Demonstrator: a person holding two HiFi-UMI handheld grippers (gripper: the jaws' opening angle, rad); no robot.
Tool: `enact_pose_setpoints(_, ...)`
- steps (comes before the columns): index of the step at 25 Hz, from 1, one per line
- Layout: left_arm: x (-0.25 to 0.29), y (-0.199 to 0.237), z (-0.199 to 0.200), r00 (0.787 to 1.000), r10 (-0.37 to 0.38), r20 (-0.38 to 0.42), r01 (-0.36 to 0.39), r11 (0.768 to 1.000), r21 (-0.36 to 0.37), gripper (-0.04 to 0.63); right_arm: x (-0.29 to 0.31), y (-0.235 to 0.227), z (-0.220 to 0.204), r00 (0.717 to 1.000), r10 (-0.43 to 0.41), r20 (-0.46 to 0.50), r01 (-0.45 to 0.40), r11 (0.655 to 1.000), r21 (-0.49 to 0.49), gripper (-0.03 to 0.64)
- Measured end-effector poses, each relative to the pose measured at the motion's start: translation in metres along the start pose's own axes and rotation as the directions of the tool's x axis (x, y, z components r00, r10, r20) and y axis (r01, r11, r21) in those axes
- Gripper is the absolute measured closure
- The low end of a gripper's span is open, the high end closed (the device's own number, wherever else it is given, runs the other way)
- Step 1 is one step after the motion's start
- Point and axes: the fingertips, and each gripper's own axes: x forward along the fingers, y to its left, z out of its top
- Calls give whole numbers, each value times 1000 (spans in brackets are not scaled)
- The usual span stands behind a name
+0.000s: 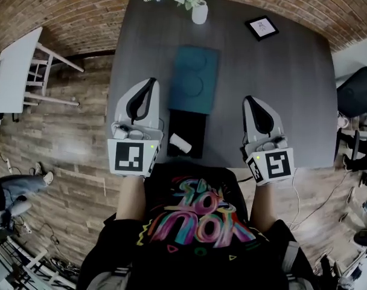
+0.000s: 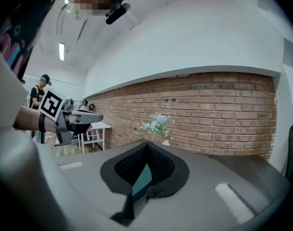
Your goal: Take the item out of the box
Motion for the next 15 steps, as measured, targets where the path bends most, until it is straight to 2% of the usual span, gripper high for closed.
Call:
enact_pose_setpoints(8, -18, 10, 0, 998, 61, -14, -60, 998, 12, 597, 14, 15, 2, 996, 89, 12, -89, 996, 4, 615)
enact_pose_setpoints(15, -25, 21, -3, 998, 62, -7, -62, 998, 1, 596, 24, 31, 5, 995, 100, 10, -100, 995, -14, 615)
